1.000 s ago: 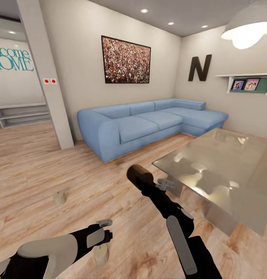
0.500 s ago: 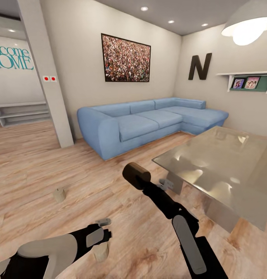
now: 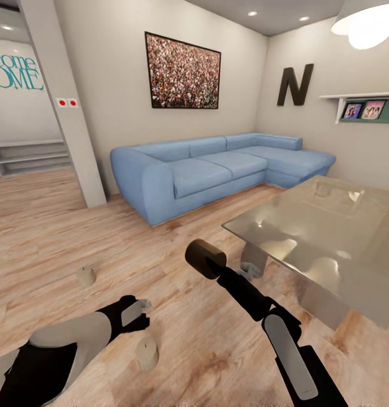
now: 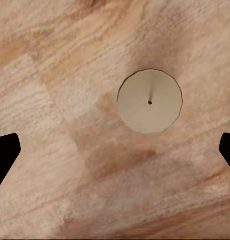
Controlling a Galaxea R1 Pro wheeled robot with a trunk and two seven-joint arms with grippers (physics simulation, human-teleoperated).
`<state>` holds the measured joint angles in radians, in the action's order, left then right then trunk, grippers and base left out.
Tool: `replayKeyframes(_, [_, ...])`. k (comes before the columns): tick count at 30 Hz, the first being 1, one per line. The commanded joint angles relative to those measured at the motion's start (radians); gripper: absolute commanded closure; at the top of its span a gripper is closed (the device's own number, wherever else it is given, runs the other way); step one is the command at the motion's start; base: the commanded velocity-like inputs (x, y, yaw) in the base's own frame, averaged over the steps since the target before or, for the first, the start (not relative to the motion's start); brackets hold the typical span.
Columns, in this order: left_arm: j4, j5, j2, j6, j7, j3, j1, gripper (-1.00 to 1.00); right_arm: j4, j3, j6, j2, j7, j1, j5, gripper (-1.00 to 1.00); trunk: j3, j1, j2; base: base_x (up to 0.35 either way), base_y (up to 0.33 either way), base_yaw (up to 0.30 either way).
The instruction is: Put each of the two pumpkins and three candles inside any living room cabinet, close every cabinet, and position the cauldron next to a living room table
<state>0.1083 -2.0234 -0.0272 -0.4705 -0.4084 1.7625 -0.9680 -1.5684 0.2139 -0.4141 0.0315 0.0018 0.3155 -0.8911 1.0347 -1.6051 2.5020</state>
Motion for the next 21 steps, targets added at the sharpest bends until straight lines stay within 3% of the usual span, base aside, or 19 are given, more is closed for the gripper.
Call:
replayKeyframes(1, [-0.002,-0.008,0.000,-0.019,-0.005,0.004,-0.012,-1.00,-0.001,-0.001,-0.004,0.000,0.000,0.001,-0.007,1.00,0.005,0.000,0.001,0.000,0.000,0.000])
replayKeyframes(5, [-0.011,-0.009,-0.002,-0.069,-0.005,0.003,-0.053,-1.00,-0.001,-0.001,-0.004,-0.001,0.015,0.001,-0.009,1.00,0.020,-0.002,0.002,0.000,0.000,0.000])
replayKeyframes(7, [-0.013,-0.009,-0.003,-0.079,-0.004,0.003,-0.064,-1.00,-0.001,-0.002,-0.007,-0.002,0.062,0.001,-0.010,1.00,0.028,-0.003,0.002,0.000,0.000,0.000])
replayKeyframes(11, [-0.014,-0.009,-0.004,-0.084,-0.004,0.004,-0.070,-1.00,-0.001,-0.002,-0.009,-0.002,0.127,0.001,-0.011,1.00,0.044,-0.005,0.003,0.000,0.000,0.000])
replayKeyframes(16, [-0.015,-0.009,-0.005,-0.083,-0.005,0.005,-0.072,-1.00,-0.001,-0.002,-0.011,-0.002,0.150,0.001,-0.026,1.00,0.063,-0.007,0.004,0.000,0.000,0.000])
replayKeyframes(18, [-0.015,-0.009,-0.006,-0.083,-0.005,0.006,-0.072,-1.00,-0.001,-0.003,-0.017,-0.004,0.154,0.001,-0.046,1.00,0.071,-0.008,0.005,0.000,0.000,0.000])
replayKeyframes(21, [-0.015,-0.009,-0.007,-0.082,-0.006,0.007,-0.072,-1.00,-0.001,-0.005,-0.030,-0.043,0.203,0.001,-0.110,1.00,0.082,-0.009,0.005,0.000,0.000,0.000])
